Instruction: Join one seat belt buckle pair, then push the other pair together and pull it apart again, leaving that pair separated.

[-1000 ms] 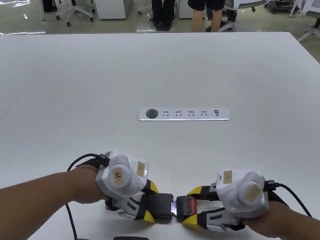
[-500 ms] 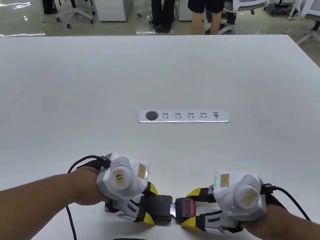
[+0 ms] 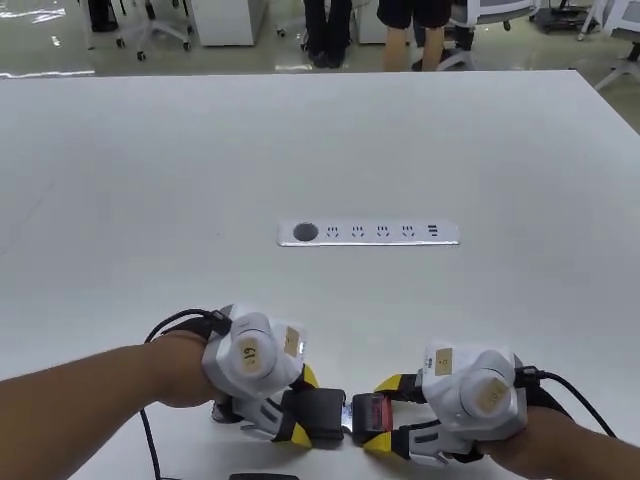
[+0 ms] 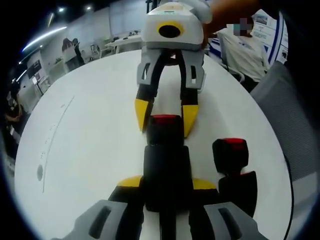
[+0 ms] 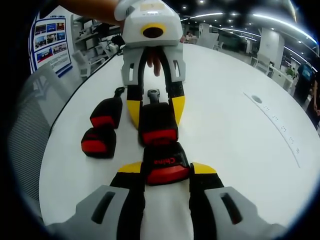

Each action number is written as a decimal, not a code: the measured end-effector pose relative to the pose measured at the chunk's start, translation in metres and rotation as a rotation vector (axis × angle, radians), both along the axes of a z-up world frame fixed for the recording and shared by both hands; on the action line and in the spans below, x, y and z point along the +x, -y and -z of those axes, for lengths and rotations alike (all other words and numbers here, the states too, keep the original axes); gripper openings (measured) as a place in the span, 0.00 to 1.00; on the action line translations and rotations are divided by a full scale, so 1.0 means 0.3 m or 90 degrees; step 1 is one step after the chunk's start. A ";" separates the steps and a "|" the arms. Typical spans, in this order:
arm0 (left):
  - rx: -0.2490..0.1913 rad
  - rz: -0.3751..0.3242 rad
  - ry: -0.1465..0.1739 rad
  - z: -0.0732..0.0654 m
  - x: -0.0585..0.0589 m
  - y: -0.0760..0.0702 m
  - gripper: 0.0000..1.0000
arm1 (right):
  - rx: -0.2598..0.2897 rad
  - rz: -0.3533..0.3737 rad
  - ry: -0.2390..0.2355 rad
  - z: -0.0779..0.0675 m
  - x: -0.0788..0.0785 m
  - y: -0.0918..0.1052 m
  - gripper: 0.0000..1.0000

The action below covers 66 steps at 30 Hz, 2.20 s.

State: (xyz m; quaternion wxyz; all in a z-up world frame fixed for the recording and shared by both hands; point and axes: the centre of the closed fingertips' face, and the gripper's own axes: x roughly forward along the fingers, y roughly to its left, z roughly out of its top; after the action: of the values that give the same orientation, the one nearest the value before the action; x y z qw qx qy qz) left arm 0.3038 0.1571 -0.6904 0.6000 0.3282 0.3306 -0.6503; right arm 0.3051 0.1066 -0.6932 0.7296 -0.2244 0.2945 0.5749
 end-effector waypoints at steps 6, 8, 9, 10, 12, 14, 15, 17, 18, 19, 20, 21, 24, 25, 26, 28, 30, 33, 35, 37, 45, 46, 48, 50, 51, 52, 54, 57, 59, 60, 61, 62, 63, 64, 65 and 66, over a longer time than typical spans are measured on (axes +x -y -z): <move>0.001 -0.003 -0.001 0.002 0.001 -0.002 0.35 | -0.003 0.004 0.001 0.000 0.002 0.003 0.32; 0.002 -0.003 0.000 0.001 -0.001 -0.001 0.35 | -0.004 0.003 0.001 0.000 0.001 0.005 0.32; 0.003 -0.004 0.000 0.001 -0.001 -0.001 0.35 | -0.005 0.003 0.001 0.001 -0.001 0.006 0.32; 0.003 -0.004 0.000 0.001 -0.001 -0.001 0.35 | -0.005 0.003 0.001 0.001 -0.001 0.006 0.32; 0.003 -0.006 0.000 -0.001 -0.003 0.000 0.35 | -0.007 0.004 0.000 0.004 -0.001 0.013 0.32; 0.004 -0.006 0.001 -0.002 -0.005 0.001 0.35 | -0.007 0.006 -0.001 0.003 -0.005 0.023 0.32; 0.004 -0.006 0.002 -0.002 -0.005 0.001 0.35 | -0.006 0.009 -0.001 0.004 -0.004 0.027 0.32; 0.004 -0.008 0.001 -0.001 -0.004 0.000 0.35 | -0.008 0.010 -0.001 0.002 -0.008 0.032 0.32; 0.004 -0.008 0.002 0.000 -0.004 -0.001 0.35 | -0.009 0.010 -0.001 0.001 -0.011 0.038 0.32; 0.003 -0.009 0.001 0.000 -0.004 -0.002 0.35 | -0.009 0.009 -0.001 -0.001 -0.013 0.043 0.32; 0.002 -0.010 0.001 0.000 -0.004 -0.002 0.35 | -0.011 0.008 -0.002 0.000 -0.014 0.057 0.32; 0.000 -0.011 0.001 -0.001 -0.004 -0.002 0.35 | -0.011 0.007 -0.002 0.001 -0.015 0.066 0.32; -0.001 -0.013 0.002 -0.001 -0.004 0.000 0.35 | -0.010 0.004 -0.002 -0.006 -0.019 0.071 0.32; -0.001 -0.013 0.002 -0.001 -0.004 0.000 0.35 | -0.011 0.003 -0.002 -0.006 -0.019 0.070 0.32; -0.001 -0.015 0.001 -0.003 -0.005 0.001 0.35 | -0.010 0.004 -0.002 -0.008 -0.019 0.071 0.32; -0.001 -0.015 0.001 -0.005 -0.006 0.002 0.35 | -0.007 0.005 -0.003 -0.013 -0.018 0.077 0.32; -0.001 -0.014 0.001 -0.005 -0.005 0.002 0.35 | -0.006 0.005 -0.004 -0.014 -0.016 0.085 0.32; -0.002 -0.015 0.000 -0.005 -0.005 0.002 0.35 | -0.006 0.008 -0.003 -0.011 -0.012 0.103 0.32; -0.001 -0.015 0.000 -0.005 -0.004 0.002 0.35 | -0.006 0.012 -0.004 -0.009 -0.012 0.119 0.32; 0.001 -0.014 0.001 -0.004 -0.003 0.002 0.35 | -0.006 0.012 -0.005 -0.011 -0.023 0.136 0.33; 0.002 -0.015 0.000 -0.006 -0.002 0.006 0.35 | -0.014 0.022 -0.008 -0.002 -0.021 0.212 0.33; 0.002 -0.016 0.000 -0.005 -0.002 0.005 0.35 | -0.015 0.024 -0.008 -0.002 -0.022 0.219 0.33; 0.003 -0.016 0.000 -0.008 -0.003 0.007 0.35 | -0.017 0.026 -0.008 -0.001 -0.025 0.237 0.33; 0.003 -0.016 0.000 -0.008 -0.004 0.008 0.35 | -0.017 0.030 -0.009 -0.003 -0.029 0.253 0.33; 0.003 -0.016 0.000 -0.008 -0.003 0.008 0.35 | -0.018 0.030 -0.009 -0.005 -0.035 0.261 0.33; 0.003 -0.016 -0.001 -0.007 -0.002 0.008 0.35 | -0.018 0.030 -0.009 -0.008 -0.039 0.272 0.33; 0.002 -0.016 -0.001 -0.010 -0.004 0.011 0.35 | -0.020 0.034 -0.009 -0.005 -0.039 0.290 0.33; 0.001 -0.016 -0.003 -0.014 -0.008 0.013 0.35 | -0.022 0.035 -0.011 -0.004 -0.042 0.308 0.33; 0.001 -0.015 -0.003 -0.015 -0.010 0.014 0.35 | -0.024 0.037 -0.012 -0.006 -0.048 0.324 0.33; 0.001 -0.015 -0.003 -0.014 -0.010 0.014 0.35 | -0.024 0.039 -0.013 -0.004 -0.046 0.334 0.33; 0.001 -0.014 -0.003 -0.013 -0.009 0.013 0.35 | -0.025 0.039 -0.012 -0.003 -0.045 0.344 0.33; 0.001 -0.013 -0.003 -0.012 -0.009 0.012 0.35 | -0.024 0.042 -0.013 -0.005 -0.051 0.352 0.33; 0.001 -0.013 -0.003 -0.011 -0.008 0.011 0.35 | -0.025 0.044 -0.012 -0.006 -0.054 0.358 0.33; 0.001 -0.013 -0.003 -0.010 -0.007 0.011 0.35 | -0.025 0.046 -0.012 -0.006 -0.055 0.366 0.33; 0.001 -0.013 -0.003 -0.009 -0.007 0.010 0.35 | -0.026 0.048 -0.012 -0.006 -0.055 0.376 0.33; 0.001 -0.013 -0.004 -0.008 -0.006 0.009 0.35 | -0.026 0.051 -0.013 -0.007 -0.058 0.384 0.33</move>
State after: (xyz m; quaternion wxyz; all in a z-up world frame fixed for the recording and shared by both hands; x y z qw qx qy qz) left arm 0.3018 0.1544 -0.6880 0.6055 0.3233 0.3363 -0.6448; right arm 0.2878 -0.0086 -0.6912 0.7441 -0.2212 0.3224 0.5417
